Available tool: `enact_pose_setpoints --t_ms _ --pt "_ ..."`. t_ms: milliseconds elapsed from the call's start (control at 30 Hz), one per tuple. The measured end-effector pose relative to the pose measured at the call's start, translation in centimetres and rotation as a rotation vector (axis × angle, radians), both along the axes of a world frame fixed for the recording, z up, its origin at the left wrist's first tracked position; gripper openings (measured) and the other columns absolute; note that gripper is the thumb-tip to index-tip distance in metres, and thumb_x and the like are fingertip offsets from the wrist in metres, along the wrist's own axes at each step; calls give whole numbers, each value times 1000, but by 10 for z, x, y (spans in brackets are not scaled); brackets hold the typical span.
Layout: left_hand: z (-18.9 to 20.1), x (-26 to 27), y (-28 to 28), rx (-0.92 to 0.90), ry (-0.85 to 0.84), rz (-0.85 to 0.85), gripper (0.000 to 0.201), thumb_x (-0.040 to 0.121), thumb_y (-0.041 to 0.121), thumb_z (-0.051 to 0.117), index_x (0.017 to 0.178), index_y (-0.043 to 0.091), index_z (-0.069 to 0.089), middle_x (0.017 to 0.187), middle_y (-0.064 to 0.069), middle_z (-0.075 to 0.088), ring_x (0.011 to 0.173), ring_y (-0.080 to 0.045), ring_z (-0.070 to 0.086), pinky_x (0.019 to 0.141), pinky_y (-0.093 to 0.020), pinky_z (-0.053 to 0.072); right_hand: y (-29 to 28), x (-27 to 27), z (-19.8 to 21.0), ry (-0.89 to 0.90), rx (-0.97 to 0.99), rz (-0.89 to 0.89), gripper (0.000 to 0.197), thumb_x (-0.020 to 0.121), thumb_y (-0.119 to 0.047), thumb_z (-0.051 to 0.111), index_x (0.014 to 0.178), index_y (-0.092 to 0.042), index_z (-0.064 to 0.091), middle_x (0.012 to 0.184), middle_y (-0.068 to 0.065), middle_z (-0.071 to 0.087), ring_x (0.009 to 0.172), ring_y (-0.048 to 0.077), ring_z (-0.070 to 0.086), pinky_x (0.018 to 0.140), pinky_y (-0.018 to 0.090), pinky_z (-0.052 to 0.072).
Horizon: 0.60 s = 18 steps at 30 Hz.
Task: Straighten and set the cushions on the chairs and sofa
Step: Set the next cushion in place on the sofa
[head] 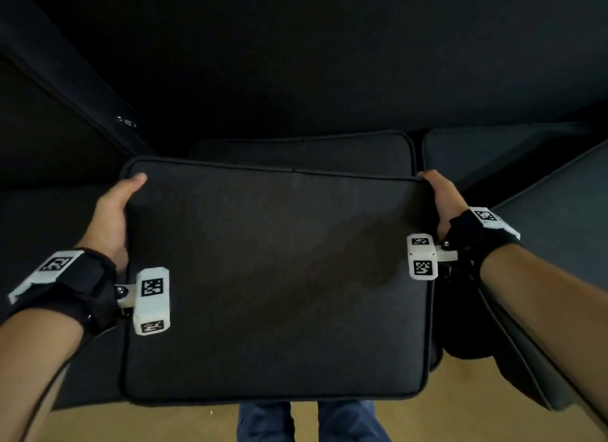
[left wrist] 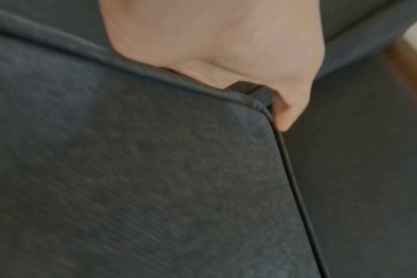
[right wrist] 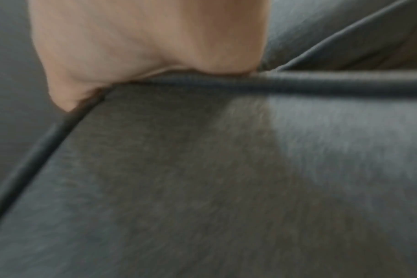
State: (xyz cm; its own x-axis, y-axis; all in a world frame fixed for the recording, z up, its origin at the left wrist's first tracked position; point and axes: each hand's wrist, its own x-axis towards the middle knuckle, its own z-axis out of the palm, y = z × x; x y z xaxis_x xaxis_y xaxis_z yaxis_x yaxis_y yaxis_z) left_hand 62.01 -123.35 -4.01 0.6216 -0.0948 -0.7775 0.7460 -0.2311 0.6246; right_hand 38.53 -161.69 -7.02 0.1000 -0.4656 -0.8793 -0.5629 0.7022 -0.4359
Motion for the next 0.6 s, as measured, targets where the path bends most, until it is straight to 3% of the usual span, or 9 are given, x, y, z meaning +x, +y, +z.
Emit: enact_pose_setpoints --t_ms 100,200,300,367,433,533,600 --pt "29 -16 13 -24 -67 154 41 87 51 56 110 22 74 101 1 77 101 -20 70 86 -38 52 14 -8 25 -28 -90 -70 65 57 -50 76 111 -13 72 93 10 75 92 32 73 83 47 58" --pt "66 -33 18 -81 -107 224 37 90 51 51 90 28 80 98 3 77 95 -16 71 85 -37 52 32 -26 66 -77 -192 -120 50 61 -43 75 100 -12 74 85 9 74 87 29 73 84 46 59" --pt "111 -49 23 -147 -164 298 39 89 47 48 108 25 75 111 0 75 103 -17 69 87 -36 51 47 -48 114 -120 -267 -195 42 62 -37 76 95 -12 76 94 11 75 94 33 72 88 51 57" --pt "138 -59 33 -203 -214 376 48 79 48 57 118 22 70 120 -2 71 111 -20 66 92 -37 49 55 -61 143 -168 -312 -243 29 60 -31 76 82 -13 75 89 11 73 95 35 71 93 57 54" --pt "158 -70 47 -232 -267 514 62 66 57 68 117 21 69 121 -4 70 114 -23 65 96 -40 48 60 -73 169 -239 -352 -276 20 56 -28 76 73 -17 73 85 11 68 94 35 69 98 61 49" --pt "176 -83 68 -328 -136 582 80 68 71 64 127 17 66 127 -11 67 119 -31 62 100 -49 45 62 -87 202 -347 -396 -264 16 61 -26 74 75 -19 73 85 11 66 90 32 64 97 55 49" --pt "185 -94 71 -235 -97 442 58 77 71 57 109 26 75 114 -3 73 114 -27 64 95 -47 47 65 -91 216 -309 -479 -183 12 74 -22 70 85 -19 74 82 3 70 88 26 67 86 41 53"
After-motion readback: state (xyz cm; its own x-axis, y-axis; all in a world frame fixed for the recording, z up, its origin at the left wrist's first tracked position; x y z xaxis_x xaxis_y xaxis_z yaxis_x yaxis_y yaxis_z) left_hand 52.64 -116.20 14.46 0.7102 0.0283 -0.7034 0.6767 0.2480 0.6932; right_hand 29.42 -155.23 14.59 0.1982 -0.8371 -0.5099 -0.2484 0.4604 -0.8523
